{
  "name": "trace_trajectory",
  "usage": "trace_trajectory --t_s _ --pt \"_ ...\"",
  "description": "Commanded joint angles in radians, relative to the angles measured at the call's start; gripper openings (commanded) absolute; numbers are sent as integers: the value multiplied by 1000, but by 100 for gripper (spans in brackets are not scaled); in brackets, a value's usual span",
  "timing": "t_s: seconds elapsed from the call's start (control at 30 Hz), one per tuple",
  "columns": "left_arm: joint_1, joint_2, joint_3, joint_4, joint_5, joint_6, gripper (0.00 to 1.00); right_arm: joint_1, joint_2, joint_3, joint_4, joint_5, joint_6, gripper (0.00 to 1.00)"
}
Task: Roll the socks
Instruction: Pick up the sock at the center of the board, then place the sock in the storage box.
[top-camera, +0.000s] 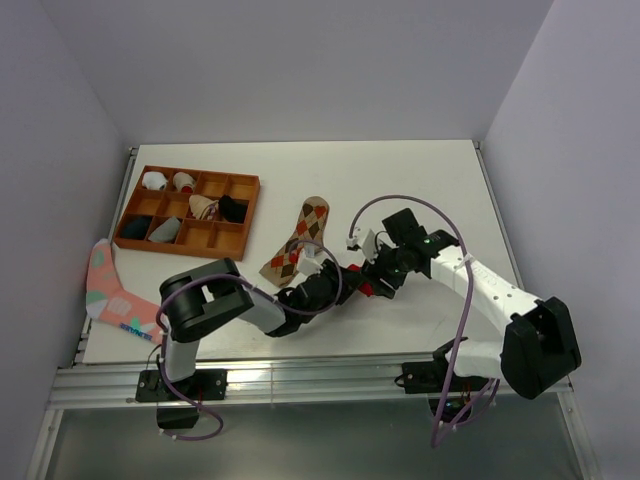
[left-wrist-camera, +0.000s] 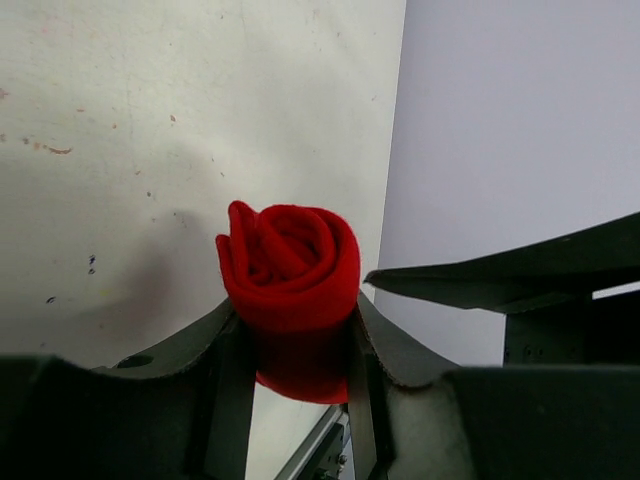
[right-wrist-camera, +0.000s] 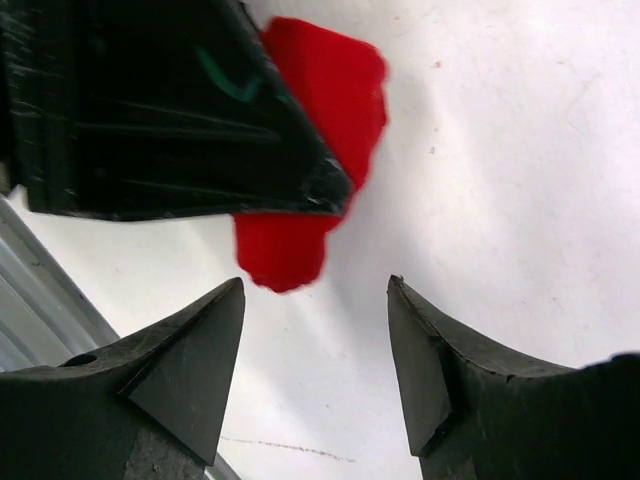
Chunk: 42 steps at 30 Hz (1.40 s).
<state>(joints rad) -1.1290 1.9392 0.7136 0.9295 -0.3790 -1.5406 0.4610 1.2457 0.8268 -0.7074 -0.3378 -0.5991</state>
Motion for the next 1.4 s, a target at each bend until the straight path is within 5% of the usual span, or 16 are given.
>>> trace_trajectory --t_s 0.0,0.27,0.4,0.6,0.9,1.37 --pt "12 -78 -29 15 0 30 0 -16 -32 69 14 25 35 66" --pt "176 -412 -117 -197 110 215 0 -108 -22 147 -13 19 28 67" --pt "316 -671 -102 -589 137 304 0 -202 27 195 -44 -26 -1 67" --pt "706 -871 -143 -756 294 387 0 -257 67 235 -27 -78 -5 67" --pt "1098 -812 -204 -634 443 389 0 -291 172 267 0 -121 -25 66" --pt "1318 -570 -88 -595 523 493 0 -323 181 252 14 -161 -56 65"
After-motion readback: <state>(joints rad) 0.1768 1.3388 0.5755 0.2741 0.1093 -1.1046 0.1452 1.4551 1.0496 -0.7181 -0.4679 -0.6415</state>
